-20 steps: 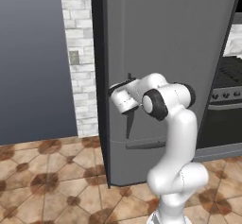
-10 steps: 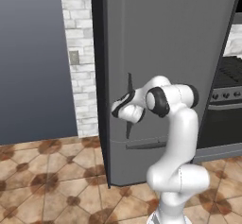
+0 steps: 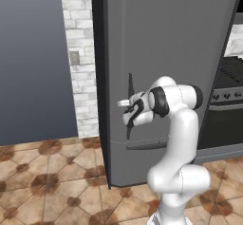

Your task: Retrieve the sausage and cheese from the fridge and place them on the cutting board on the counter.

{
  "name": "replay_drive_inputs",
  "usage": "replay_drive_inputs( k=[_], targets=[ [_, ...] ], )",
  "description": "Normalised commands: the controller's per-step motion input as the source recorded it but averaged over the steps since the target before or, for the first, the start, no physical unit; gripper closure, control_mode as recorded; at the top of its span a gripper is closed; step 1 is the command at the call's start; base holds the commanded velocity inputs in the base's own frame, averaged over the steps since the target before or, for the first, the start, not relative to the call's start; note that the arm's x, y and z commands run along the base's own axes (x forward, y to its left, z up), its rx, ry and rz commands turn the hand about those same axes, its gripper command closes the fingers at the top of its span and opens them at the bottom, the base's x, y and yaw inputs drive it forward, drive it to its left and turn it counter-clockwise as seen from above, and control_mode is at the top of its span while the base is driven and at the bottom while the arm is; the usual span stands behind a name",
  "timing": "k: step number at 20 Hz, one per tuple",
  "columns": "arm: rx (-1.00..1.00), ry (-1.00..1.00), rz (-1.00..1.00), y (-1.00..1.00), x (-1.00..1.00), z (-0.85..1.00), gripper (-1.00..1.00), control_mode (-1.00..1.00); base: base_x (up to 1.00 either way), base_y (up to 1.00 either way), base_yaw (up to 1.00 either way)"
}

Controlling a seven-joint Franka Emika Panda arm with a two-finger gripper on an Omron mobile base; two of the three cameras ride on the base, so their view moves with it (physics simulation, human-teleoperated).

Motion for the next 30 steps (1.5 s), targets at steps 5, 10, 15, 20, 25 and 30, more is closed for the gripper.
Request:
replay_drive_inputs(
  k=[5, 10, 15, 20, 25, 30],
  targets=[
    [0.0, 0.11, -0.12, 0.02, 0.34, 0.22, 1.0, -1.0, 0.0, 0.0, 0.0],
    [0.0, 0.03, -0.12, 0.07, 0.18, 0.14, 1.0, -1.0, 0.0, 0.0, 0.0],
    [0.0, 0.0, -0.03, 0.03, -0.1, 0.19, 1.0, -1.0, 0.0, 0.0, 0.0],
    [0.0, 0.01, 0.0, 0.0, -0.22, 0.27, 1.0, -1.0, 0.0, 0.0, 0.0],
    [0.05, 0.09, 0.0, -0.12, -0.37, 0.37, 1.0, -1.0, 0.0, 0.0, 0.0],
    [0.08, 0.13, 0.0, -0.34, -0.52, 0.4, 1.0, -1.0, 0.0, 0.0, 0.0]
  ],
)
